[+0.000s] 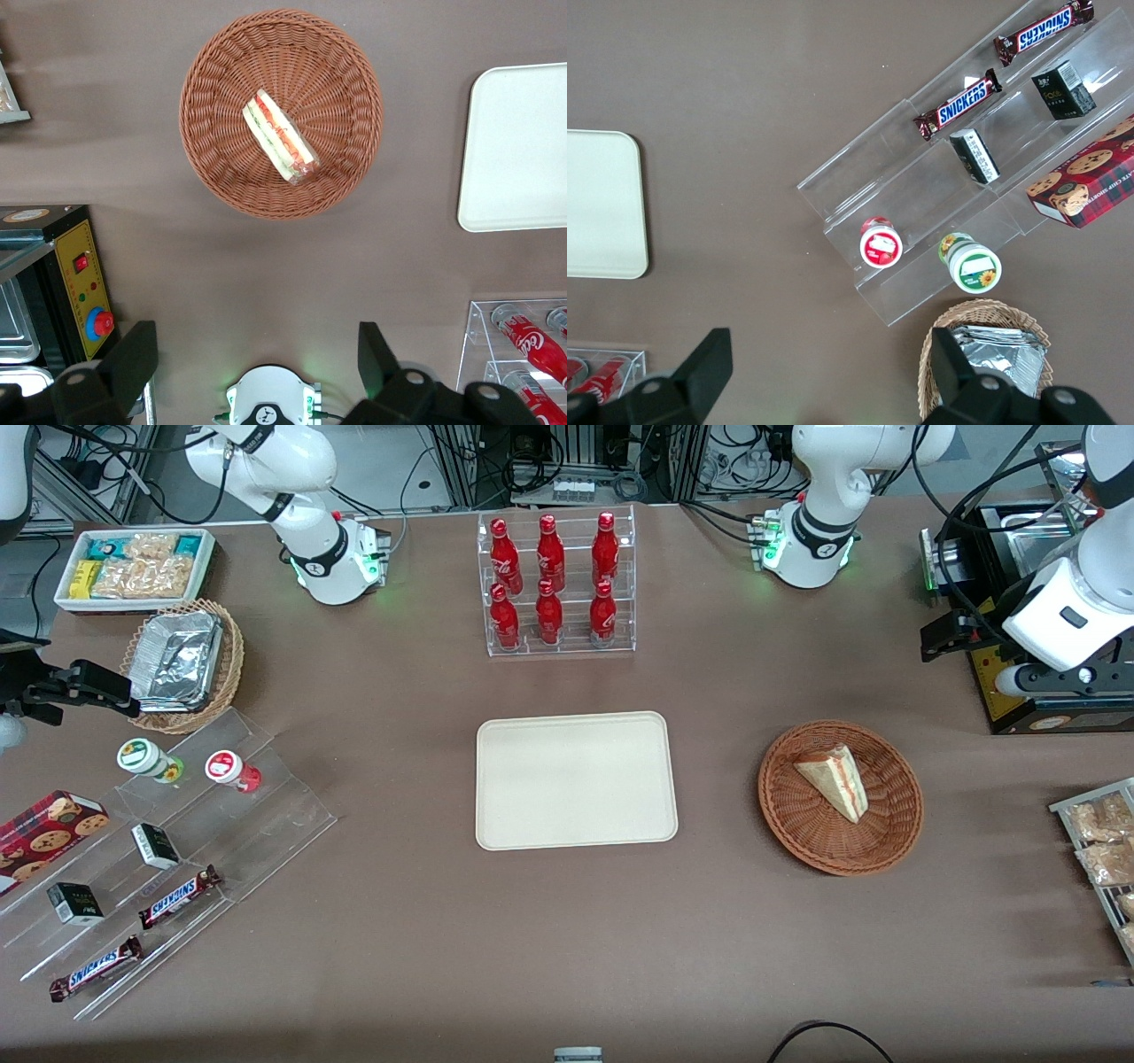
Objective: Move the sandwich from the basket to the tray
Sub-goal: 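Move the left gripper over the wicker basket toward the sandwich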
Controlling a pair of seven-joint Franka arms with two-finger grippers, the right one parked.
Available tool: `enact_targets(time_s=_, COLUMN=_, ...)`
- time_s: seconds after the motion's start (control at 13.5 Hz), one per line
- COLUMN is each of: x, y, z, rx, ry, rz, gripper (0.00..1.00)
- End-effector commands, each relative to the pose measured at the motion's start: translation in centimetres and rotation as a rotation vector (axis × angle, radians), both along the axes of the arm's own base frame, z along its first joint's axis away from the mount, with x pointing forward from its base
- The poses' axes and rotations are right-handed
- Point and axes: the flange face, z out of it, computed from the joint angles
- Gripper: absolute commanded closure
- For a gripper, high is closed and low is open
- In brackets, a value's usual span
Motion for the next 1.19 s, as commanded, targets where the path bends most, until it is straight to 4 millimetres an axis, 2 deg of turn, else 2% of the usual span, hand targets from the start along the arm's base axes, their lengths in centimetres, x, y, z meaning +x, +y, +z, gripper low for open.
enact_targets(time_s=0.0, x=0.5, y=-0.1, z=0.5, rx=0.008, ry=-0.027, rz=-0.014, gripper=0.0)
enact_targets(time_s=0.15, x=0.8, y=-0.2, z=0.0, rx=0.009, ry=-0.024, rz=-0.013, gripper=0.0)
enact_targets(time_s=0.52, x=1.6, y=0.0, z=-4.0, rx=0.014, ry=-0.024, rz=-0.009, gripper=0.0)
enact_targets(time_s=0.89, x=1.9, y=0.2, z=-10.2, rx=0.013, ry=-0.047, rz=0.005, gripper=0.0)
enact_targets(time_s=1.11, x=1.2, y=0.1, z=-15.0, rx=0.015, ry=-0.076, rz=0.035, gripper=0.0)
